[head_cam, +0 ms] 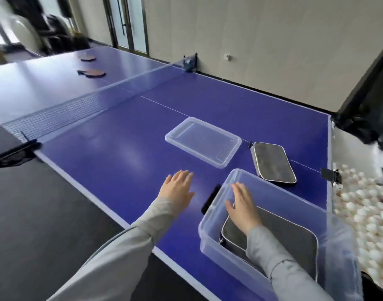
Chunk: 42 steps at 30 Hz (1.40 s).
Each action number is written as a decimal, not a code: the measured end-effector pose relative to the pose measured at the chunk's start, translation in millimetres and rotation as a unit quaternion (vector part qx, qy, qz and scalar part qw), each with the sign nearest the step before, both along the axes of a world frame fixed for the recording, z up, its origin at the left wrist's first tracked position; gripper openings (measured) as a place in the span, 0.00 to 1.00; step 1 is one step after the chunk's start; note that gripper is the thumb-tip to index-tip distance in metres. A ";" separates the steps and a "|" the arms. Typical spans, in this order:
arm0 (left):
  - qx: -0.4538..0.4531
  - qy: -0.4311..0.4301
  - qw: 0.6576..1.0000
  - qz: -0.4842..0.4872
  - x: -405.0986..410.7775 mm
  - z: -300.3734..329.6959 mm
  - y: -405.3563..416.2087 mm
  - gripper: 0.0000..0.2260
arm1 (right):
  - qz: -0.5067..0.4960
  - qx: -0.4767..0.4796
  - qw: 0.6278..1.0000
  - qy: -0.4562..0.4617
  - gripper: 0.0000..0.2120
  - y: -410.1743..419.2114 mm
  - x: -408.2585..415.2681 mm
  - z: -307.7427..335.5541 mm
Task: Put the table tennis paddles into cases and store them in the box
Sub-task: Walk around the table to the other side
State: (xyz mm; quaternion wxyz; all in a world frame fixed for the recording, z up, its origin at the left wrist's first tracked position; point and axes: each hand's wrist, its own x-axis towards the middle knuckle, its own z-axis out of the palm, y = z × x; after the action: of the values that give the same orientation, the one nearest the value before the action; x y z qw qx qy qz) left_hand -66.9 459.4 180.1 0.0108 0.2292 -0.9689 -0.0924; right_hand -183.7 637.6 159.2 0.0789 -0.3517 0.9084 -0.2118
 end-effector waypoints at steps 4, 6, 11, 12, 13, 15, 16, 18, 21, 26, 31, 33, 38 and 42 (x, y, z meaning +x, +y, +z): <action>0.027 -0.011 0.995 0.097 85.2 -0.4 -74.9 0.28 | 0.076 0.017 0.996 0.033 0.27 -96.8 50.3 5.4; 0.037 -0.027 0.989 0.144 136.9 -6.0 -115.7 0.28 | 0.121 0.024 0.992 0.029 0.27 -152.5 88.6 5.8; 0.063 -0.067 0.960 0.263 269.1 -32.3 -199.4 0.29 | 0.255 0.080 0.963 0.037 0.28 -276.4 197.1 -10.8; 0.067 -0.080 0.954 0.281 291.9 -38.9 -210.0 0.29 | 0.273 0.093 0.957 0.041 0.28 -293.8 215.9 -15.9; 0.073 -0.093 0.946 0.303 319.9 -46.7 -221.2 0.29 | 0.295 0.107 0.948 0.047 0.29 -313.7 238.6 -22.0; 0.097 -0.121 0.924 0.350 372.3 -60.6 -237.3 0.29 | 0.339 0.133 0.930 0.058 0.29 -345.7 278.8 -35.4; 0.110 -0.134 0.912 0.373 397.7 -67.3 -243.5 0.28 | 0.360 0.147 0.920 0.059 0.29 -359.2 297.2 -41.5; 0.132 -0.154 0.889 0.411 440.9 -80.6 -252.1 0.29 | 0.395 0.177 0.899 0.061 0.29 -380.4 325.8 -51.1; 0.167 -0.173 0.854 0.461 494.3 -96.6 -259.1 0.29 | 0.436 0.218 0.871 0.056 0.29 -409.1 358.9 -66.5; 0.213 -0.185 0.812 0.511 539.7 -119.6 -274.8 0.27 | 0.479 0.272 0.833 0.046 0.27 -452.7 392.6 -87.2; 0.245 -0.195 0.786 0.532 547.2 -137.3 -318.8 0.26 | 0.508 0.306 0.804 0.038 0.26 -515.8 407.2 -108.5; 0.254 -0.195 0.783 0.533 542.6 -142.4 -343.8 0.26 | 0.516 0.307 0.799 0.033 0.25 -546.8 409.9 -115.1; 0.286 -0.210 0.775 0.522 517.5 -145.4 -409.0 0.25 | 0.525 0.324 0.787 0.014 0.25 -616.6 409.0 -125.4; 0.296 -0.208 0.776 0.517 505.9 -145.2 -460.2 0.25 | 0.525 0.347 0.777 -0.005 0.25 -659.5 405.4 -133.4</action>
State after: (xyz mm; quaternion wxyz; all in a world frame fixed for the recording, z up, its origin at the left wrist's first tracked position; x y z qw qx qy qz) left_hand 439.0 -0.7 34.8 -0.2132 0.7009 -0.6084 -0.3050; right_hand 221.7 -21.8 25.8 0.2989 -0.7216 0.5947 0.1904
